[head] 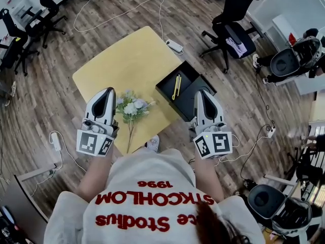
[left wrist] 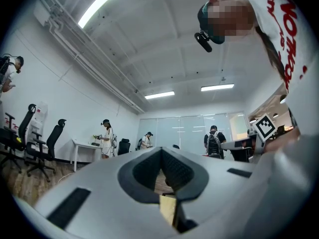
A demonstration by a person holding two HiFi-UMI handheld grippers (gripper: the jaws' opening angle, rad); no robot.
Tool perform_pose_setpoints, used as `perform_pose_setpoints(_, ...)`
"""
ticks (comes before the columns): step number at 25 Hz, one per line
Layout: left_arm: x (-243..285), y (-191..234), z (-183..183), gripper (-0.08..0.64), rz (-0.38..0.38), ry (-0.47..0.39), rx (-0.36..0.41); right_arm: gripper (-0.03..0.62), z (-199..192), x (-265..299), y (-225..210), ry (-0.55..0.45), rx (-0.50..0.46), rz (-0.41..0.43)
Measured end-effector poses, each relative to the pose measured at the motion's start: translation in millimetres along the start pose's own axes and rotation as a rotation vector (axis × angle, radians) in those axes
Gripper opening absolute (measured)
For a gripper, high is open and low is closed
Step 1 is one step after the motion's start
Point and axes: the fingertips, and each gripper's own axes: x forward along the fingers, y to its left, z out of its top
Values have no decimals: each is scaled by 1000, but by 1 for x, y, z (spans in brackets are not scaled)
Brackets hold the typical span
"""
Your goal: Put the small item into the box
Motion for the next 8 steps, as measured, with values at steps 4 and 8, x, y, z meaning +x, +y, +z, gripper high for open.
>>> perform_pose_setpoints(4,9,-4,1,2,-1,7,-8,3,6,-1,-8,3,2,-3)
perform_pose_setpoints(8,22,-10,1,2,-2,12,-12,3,10,0,-19,4,1,-2)
